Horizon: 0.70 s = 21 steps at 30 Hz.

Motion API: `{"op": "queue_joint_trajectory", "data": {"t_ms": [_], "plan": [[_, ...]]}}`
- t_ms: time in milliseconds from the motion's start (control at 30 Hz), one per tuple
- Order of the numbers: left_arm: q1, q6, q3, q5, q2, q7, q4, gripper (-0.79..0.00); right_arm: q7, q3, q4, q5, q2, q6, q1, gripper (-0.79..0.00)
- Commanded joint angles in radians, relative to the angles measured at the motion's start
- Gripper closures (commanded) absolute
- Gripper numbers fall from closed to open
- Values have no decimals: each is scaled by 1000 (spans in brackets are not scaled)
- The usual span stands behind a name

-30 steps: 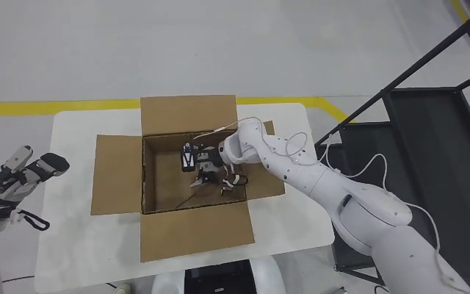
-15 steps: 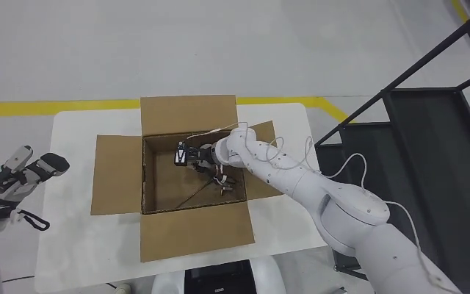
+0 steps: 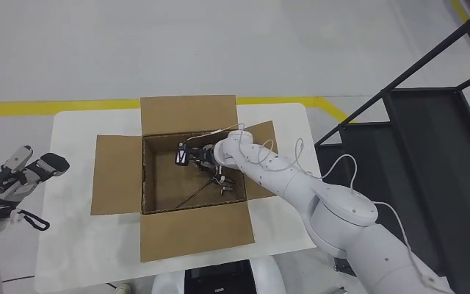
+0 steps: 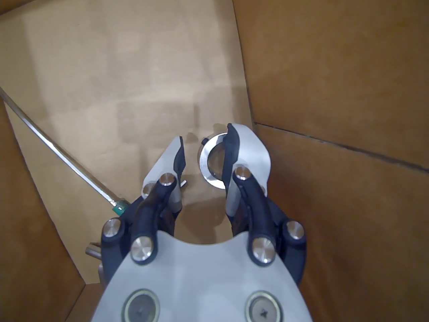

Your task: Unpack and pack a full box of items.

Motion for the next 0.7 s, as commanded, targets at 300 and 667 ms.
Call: {"op": "queue_joint_trajectory", "data": {"t_ms": [300,667], "plan": [[0,0,0,0,0,0,0,-785,7,17,45,-18,-26,-7,2,-203],[0,0,0,0,0,0,0,-785,-47,34,33,-24,-39,-146,5,0]]}}
